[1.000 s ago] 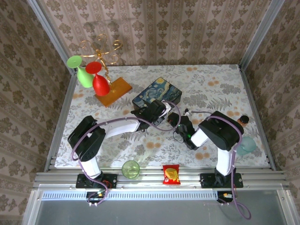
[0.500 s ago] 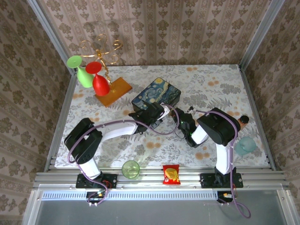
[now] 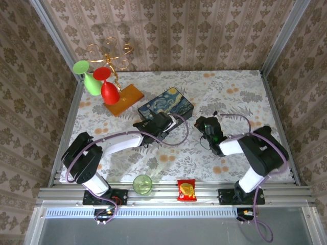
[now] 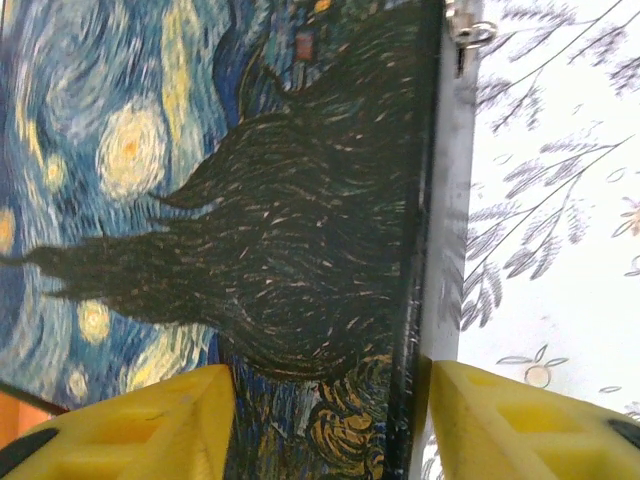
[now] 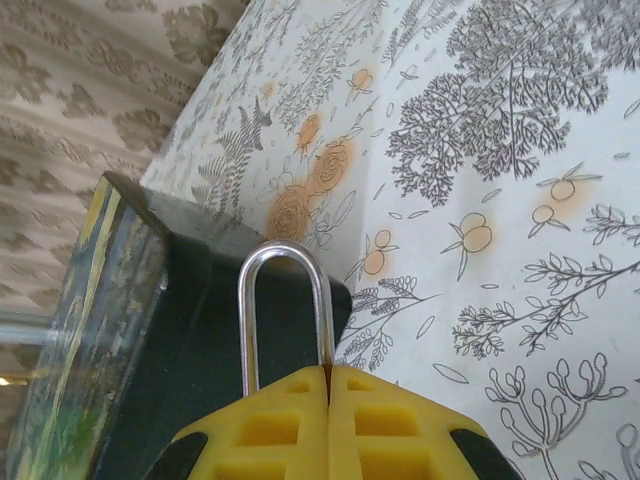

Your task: Unlock the padlock with the key

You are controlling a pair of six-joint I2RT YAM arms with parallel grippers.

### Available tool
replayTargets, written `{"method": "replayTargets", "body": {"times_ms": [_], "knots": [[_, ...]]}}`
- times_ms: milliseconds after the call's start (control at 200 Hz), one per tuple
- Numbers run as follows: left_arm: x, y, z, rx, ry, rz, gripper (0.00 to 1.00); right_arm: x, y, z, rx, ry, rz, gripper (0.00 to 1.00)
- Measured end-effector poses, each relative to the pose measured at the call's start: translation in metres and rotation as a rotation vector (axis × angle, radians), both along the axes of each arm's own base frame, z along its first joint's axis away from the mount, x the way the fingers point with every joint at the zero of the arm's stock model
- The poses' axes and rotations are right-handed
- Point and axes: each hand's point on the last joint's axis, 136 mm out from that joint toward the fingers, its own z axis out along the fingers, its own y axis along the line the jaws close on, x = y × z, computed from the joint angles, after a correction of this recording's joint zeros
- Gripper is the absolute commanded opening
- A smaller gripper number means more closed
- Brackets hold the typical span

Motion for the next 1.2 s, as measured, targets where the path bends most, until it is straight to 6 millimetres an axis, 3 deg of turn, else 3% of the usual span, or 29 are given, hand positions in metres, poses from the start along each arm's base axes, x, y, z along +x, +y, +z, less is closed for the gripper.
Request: {"method": "replayTargets", "body": {"times_ms": [165, 245, 445, 620, 785, 900, 1040, 1200], "knots": [[0.003, 0.026, -0.002, 0.029, -0.001, 0.118, 0.69, -0.013, -0.005, 0.039, -0.197, 0.016, 0.099, 0.00], [0.002, 0.034, -0.004, 0.029, -0.006, 0.180, 1.00, -0.026, -0.013, 0.051, -0.291, 0.038, 0.137, 0.00], [0.001, 0.052, -0.013, -0.029, -0.007, 0.355, 1.00, -0.060, -0.038, 0.059, -0.527, 0.173, 0.219, 0.00], [-0.001, 0.071, -0.029, -0.116, 0.016, 0.476, 1.00, -0.079, -0.047, 0.038, -0.645, 0.353, 0.302, 0.00], [0.012, 0.090, -0.037, -0.230, 0.027, 0.593, 1.00, -0.087, -0.049, 0.005, -0.732, 0.517, 0.341, 0.00], [0.017, 0.108, -0.038, -0.303, 0.025, 0.664, 1.00, -0.087, -0.035, -0.019, -0.819, 0.595, 0.397, 0.00], [0.021, 0.113, -0.027, -0.386, 0.014, 0.686, 1.00, -0.088, -0.017, -0.044, -0.848, 0.629, 0.456, 0.00], [0.020, 0.110, -0.021, -0.454, 0.013, 0.678, 1.00, -0.083, -0.008, -0.052, -0.844, 0.624, 0.464, 0.00]]}}
